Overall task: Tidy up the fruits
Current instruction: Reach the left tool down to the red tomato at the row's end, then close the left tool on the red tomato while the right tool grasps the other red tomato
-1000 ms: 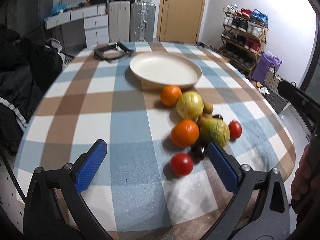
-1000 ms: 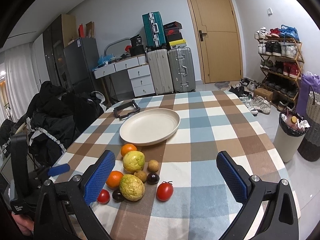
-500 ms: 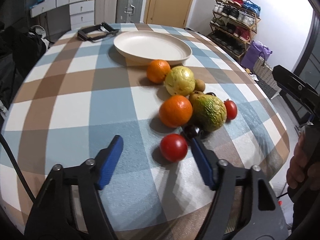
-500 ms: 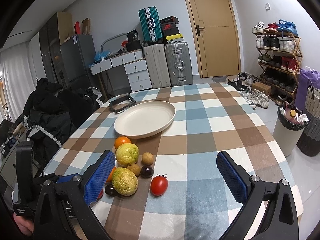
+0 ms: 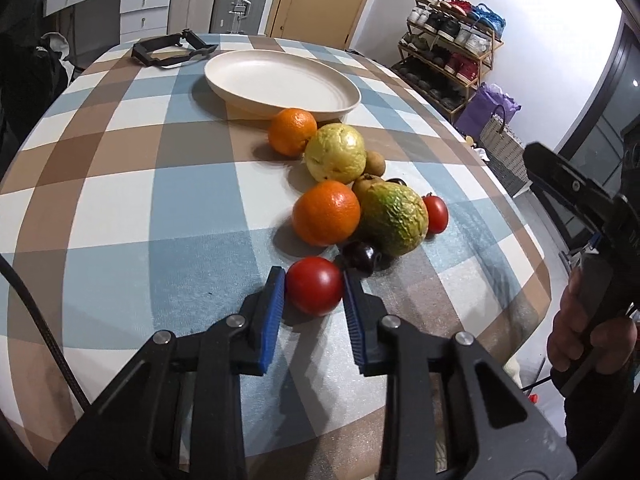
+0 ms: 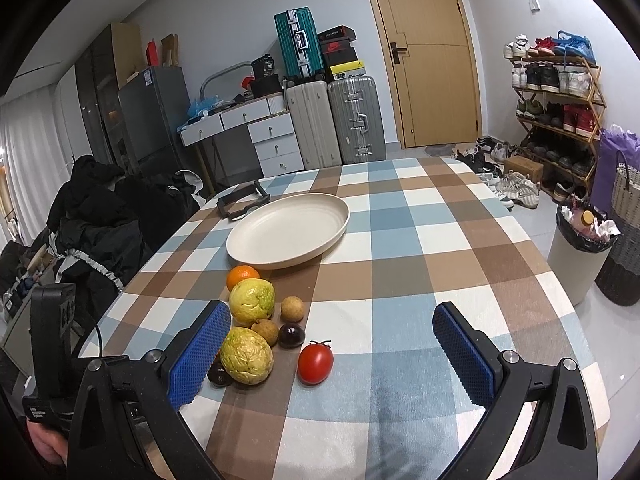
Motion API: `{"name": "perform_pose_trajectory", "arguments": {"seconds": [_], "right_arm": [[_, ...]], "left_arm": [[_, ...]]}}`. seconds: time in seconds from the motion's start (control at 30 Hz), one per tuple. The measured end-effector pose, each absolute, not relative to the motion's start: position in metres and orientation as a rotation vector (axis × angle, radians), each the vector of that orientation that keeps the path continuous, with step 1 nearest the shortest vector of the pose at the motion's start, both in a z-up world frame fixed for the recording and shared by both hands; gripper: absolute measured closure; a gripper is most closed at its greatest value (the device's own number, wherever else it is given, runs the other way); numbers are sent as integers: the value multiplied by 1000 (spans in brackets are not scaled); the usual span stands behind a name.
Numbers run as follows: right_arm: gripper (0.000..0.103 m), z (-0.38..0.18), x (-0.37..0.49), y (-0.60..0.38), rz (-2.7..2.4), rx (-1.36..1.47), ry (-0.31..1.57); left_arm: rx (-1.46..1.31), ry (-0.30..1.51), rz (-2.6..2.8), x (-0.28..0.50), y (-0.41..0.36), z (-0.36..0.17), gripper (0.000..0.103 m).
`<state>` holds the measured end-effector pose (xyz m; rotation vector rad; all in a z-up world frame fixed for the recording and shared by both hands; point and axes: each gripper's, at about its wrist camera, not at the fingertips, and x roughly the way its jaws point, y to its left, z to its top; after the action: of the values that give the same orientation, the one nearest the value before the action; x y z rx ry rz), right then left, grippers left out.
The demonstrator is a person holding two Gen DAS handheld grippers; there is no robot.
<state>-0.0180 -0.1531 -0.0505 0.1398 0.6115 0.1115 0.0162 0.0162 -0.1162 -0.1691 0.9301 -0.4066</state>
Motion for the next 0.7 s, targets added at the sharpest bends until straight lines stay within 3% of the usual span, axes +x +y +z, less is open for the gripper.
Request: {"name": "perform_pose_trajectory", "arguments": {"seconds": [0.57,0.63,0.7], "right_arm": [[0,-85,1,-162,172,216,741],[3,-93,7,-162,182,234,765],[13,-99,12,-161,192,252,791]], "left_arm": [[-215,824,-392,16,48,-77,77],[-215,815,-388,16,48,-74,77],[-218,803,-386,17,49,-71,77]]}}
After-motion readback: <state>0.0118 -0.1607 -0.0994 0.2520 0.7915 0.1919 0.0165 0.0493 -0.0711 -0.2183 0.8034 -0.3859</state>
